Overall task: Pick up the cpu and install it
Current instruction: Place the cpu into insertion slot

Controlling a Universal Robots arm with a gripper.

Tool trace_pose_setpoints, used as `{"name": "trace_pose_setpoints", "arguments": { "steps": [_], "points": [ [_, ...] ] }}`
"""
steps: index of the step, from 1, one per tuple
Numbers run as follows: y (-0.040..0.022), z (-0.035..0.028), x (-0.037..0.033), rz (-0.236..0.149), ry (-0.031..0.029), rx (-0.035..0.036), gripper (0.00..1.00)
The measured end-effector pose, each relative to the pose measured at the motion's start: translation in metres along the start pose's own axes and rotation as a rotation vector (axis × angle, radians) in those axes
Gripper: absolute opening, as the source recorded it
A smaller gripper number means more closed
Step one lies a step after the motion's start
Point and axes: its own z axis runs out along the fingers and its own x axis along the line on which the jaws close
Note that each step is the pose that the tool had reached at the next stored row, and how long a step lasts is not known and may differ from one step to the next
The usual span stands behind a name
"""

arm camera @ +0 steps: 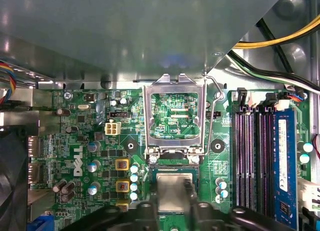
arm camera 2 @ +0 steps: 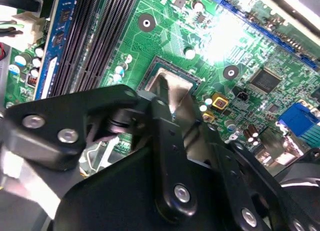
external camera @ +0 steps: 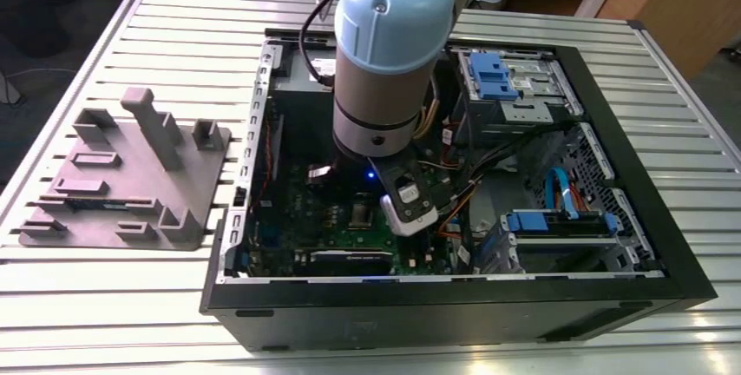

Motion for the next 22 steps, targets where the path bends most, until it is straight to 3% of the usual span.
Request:
{"name": "trace_pose_setpoints", "arguments": {
  "steps": [6,13,16,22],
  "points": [
    [0.0,-0.0003,0.0,0.0,0.0,0.0,0.1],
    [0.0,0.0003,-0.0043,0.0,0.0,0.0,0.1],
    [-0.0002,0.0045,-0.0044,0.0,0.0002,0.0005,0.1],
    [-0.0002,0.0054,-0.0044,0.0,0.0,0.0,0.1]
  ]
}}
